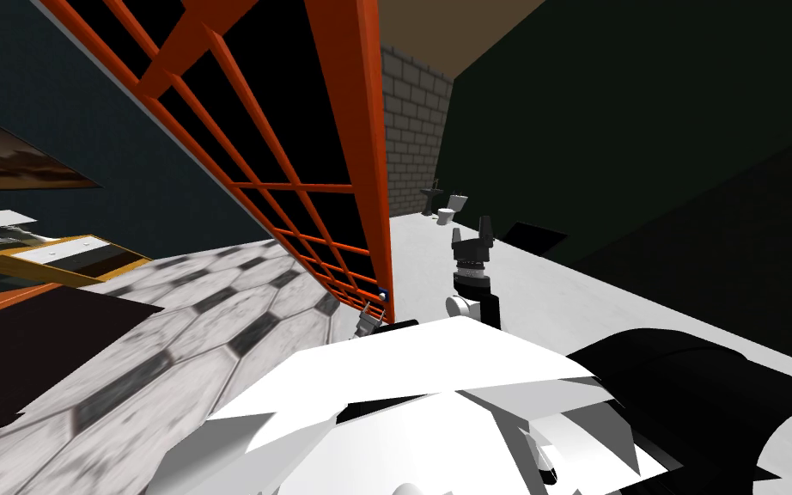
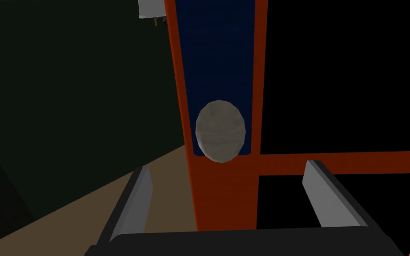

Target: Push the door open

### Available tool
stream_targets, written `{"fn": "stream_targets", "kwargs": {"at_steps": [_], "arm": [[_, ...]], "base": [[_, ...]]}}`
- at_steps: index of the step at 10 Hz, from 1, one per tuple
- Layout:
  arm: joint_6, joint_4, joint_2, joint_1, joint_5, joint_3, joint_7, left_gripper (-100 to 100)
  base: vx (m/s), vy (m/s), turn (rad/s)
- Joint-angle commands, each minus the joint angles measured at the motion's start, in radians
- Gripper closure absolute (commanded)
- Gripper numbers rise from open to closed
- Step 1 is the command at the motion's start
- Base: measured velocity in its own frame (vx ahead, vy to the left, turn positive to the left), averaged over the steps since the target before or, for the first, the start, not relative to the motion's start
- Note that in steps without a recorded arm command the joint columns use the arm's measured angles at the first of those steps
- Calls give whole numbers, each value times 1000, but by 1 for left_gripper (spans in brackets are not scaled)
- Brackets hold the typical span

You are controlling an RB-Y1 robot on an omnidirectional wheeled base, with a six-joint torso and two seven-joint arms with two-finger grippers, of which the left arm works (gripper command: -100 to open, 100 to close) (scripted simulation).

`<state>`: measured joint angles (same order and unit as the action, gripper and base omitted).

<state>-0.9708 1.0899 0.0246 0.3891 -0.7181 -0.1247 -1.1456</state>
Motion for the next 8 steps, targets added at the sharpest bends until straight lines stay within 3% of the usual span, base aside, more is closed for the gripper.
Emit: {"fn": "stream_targets", "kwargs": {"at_steps": [1,2,3,4,8], "arm": [[14,21,-9,13,2,-35,-8,-100],[17,22,-16,16,5,-54,-16,-100],[18,25,-13,15,2,-43,-9,-100],[18,25,-13,15,2,-43,-9,100],[18,25,-13,15,2,-43,-9,100]], "base": [[140,-32,139],[133,-27,148],[59,-10,28],[-7,0,-26],[-16,3,-1]]}}
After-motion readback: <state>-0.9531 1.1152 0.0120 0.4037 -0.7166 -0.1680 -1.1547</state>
